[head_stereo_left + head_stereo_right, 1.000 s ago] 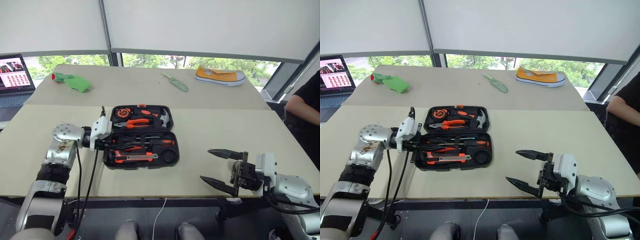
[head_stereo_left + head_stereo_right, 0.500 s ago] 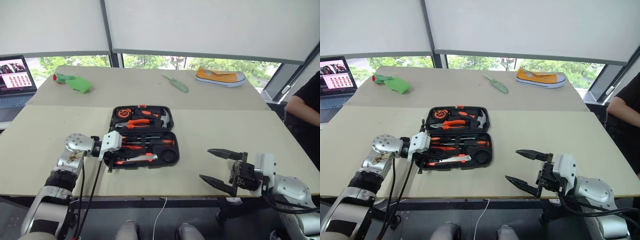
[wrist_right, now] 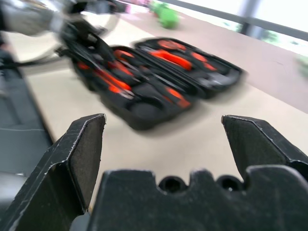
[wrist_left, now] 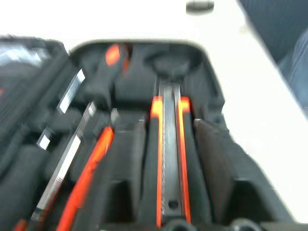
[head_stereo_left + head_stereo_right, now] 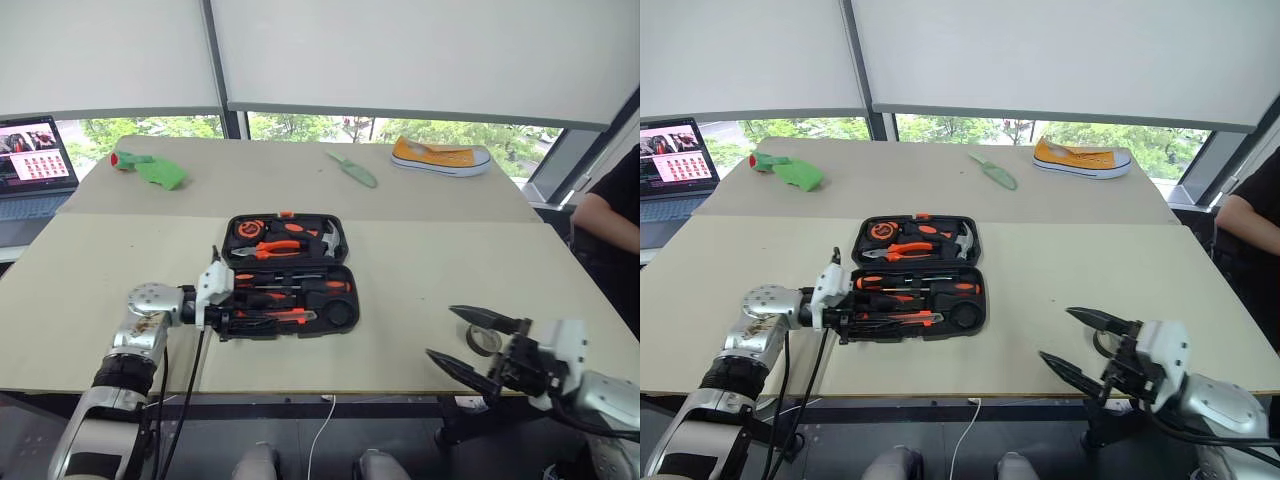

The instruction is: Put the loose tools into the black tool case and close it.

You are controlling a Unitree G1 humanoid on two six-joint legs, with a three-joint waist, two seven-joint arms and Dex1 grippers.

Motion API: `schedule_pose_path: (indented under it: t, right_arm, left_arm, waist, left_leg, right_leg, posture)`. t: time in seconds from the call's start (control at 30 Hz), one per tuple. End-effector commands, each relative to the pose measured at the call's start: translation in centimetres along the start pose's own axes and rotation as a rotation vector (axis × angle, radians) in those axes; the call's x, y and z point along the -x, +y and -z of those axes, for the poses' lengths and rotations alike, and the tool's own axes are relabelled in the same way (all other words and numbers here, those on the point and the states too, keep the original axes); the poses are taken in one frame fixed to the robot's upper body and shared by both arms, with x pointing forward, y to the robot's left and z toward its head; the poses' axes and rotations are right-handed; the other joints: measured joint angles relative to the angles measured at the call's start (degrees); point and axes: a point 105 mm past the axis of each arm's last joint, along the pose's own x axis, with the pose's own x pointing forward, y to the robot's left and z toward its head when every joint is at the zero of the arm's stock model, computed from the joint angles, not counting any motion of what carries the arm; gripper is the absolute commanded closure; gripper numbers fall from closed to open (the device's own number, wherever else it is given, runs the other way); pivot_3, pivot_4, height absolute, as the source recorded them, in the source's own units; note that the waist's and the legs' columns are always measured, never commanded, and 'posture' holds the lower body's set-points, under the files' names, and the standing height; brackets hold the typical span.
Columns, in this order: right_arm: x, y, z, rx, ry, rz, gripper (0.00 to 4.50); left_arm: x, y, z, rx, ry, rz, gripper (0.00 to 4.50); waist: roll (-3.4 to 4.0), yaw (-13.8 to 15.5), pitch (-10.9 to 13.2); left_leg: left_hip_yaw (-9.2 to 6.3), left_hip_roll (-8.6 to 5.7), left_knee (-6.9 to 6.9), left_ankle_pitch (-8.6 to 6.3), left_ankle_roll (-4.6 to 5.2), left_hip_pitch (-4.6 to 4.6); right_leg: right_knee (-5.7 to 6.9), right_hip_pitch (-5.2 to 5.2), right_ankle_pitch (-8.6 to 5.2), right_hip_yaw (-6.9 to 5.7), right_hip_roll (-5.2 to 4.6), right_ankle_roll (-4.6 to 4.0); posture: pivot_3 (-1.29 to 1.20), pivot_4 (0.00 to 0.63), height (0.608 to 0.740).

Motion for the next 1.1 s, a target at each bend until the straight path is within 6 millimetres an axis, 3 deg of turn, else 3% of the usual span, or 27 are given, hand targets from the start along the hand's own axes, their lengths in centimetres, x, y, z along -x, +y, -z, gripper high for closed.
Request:
schedule_pose_path:
  t: [0.03,0.1,0.13,0.23,0.3,0.53,0.6,0.67,0.8,1.0,1.1]
  right_arm:
    - [4.4,-1.1,0.5,0.065,0.053,0.161,0.0]
    - [8.0,-1.6,2.7,0.054,0.143,0.289,0.0]
    - [9.3,-1.6,3.5,0.049,0.177,0.332,0.0]
    - [12.8,-1.1,5.6,0.015,0.282,0.44,0.0]
    - [13.6,-1.3,6.0,0.014,0.303,0.479,0.0]
    - [9.9,-3.3,5.1,-0.021,0.375,0.301,0.0]
    - [7.0,-3.9,4.0,-0.04,0.409,0.177,0.0]
    - [5.6,-3.9,3.5,-0.044,0.45,0.115,0.0]
    - [2.4,-3.5,3.6,-0.074,0.555,-0.004,0.0]
    - [0.8,-3.9,5.7,-0.082,0.691,-0.086,0.0]
    - [0.1,-4.9,6.3,-0.049,0.72,-0.086,0.8]
  left_arm:
    - [1.4,-0.6,-2.4,-0.022,-0.075,-0.033,0.97]
    - [1.9,-1.9,-2.8,0.023,-0.103,-0.031,0.21]
    - [2.1,-2.3,-2.9,0.039,-0.112,-0.034,0.04]
    - [3.1,-3.4,-2.7,0.041,-0.102,-0.07,0.04]
    - [3.6,-4.0,-2.2,0.031,-0.071,-0.067,0.04]
    - [4.5,-3.9,-1.4,-0.002,-0.045,-0.079,0.04]
    - [4.2,-4.2,-1.4,-0.008,-0.048,-0.065,0.04]
    - [4.0,-4.4,-1.4,-0.011,-0.048,-0.055,0.04]
    - [3.5,-5.1,-0.9,-0.008,-0.049,-0.049,0.04]
    - [3.1,-5.4,-0.8,-0.017,-0.049,-0.019,0.04]
    - [3.2,-5.3,-1.0,-0.028,-0.045,-0.005,0.0]
  waist:
    - [0.03,-0.14,-0.01]
    - [0.04,-0.3,-0.01]
    - [0.06,-0.45,-0.01]
    - [0.12,-0.56,0.03]
    - [0.19,-0.69,0.05]
    - [0.52,-1.75,0.01]
    - [0.53,-1.69,0.01]
    - [0.56,-1.73,0.0]
    - [0.48,-1.26,0.01]
    - [0.43,-0.19,0.04]
    - [0.39,-0.18,0.07]
  left_leg:
    - [0.0,0.0,-0.02,-0.08,0.02,0.0]
    - [0.01,0.0,-0.02,-0.18,0.05,0.08]
    - [0.02,0.0,-0.02,-0.19,0.04,0.08]
    - [0.04,0.02,-0.02,-0.24,-0.02,0.14]
    - [0.04,0.04,-0.06,-0.44,-0.34,0.29]
    - [0.07,-0.02,-0.08,-0.57,-0.55,0.64]
    - [0.06,-0.01,-0.08,-0.57,-0.56,0.69]
    - [0.13,-0.04,-0.08,-0.56,-0.54,0.66]
    - [0.1,-0.05,-0.13,-0.33,-0.02,0.37]
    - [0.1,-0.18,-0.16,-0.61,0.19,0.11]
    - [0.09,-0.23,-0.12,-0.62,0.2,0.03]
  right_leg:
    - [-0.01,0.01,-0.06,0.0,0.0,-0.01]
    - [-0.02,0.08,-0.15,0.01,-0.02,-0.01]
    - [-0.04,0.08,-0.16,0.01,-0.02,-0.01]
    - [-0.06,0.06,-0.56,0.02,-0.07,-0.15]
    - [-0.04,0.1,-0.6,0.03,-0.09,-0.11]
    - [-0.16,0.05,-0.49,0.25,-0.19,-0.19]
    - [-0.16,0.08,-0.49,0.25,-0.17,-0.19]
    - [-0.15,0.09,-0.47,0.37,-0.16,-0.18]
    - [-0.16,0.09,-0.47,0.36,-0.02,-0.21]
    - [-0.29,-0.02,-0.4,0.35,-0.09,0.03]
    - [-0.33,-0.04,-0.39,0.36,-0.1,0.07]
  posture:
    - [0.0,0.15,0.74]
    - [0.0,0.15,0.74]
    - [0.0,0.15,0.74]
    - [0.0,0.15,0.74]
    - [0.0,0.15,0.74]
    - [0.0,0.15,0.74]
    - [0.0,0.15,0.74]
    - [0.0,0.15,0.74]
    - [0.0,0.15,0.74]
    - [0.0,0.15,0.74]
    - [0.0,0.15,0.74]
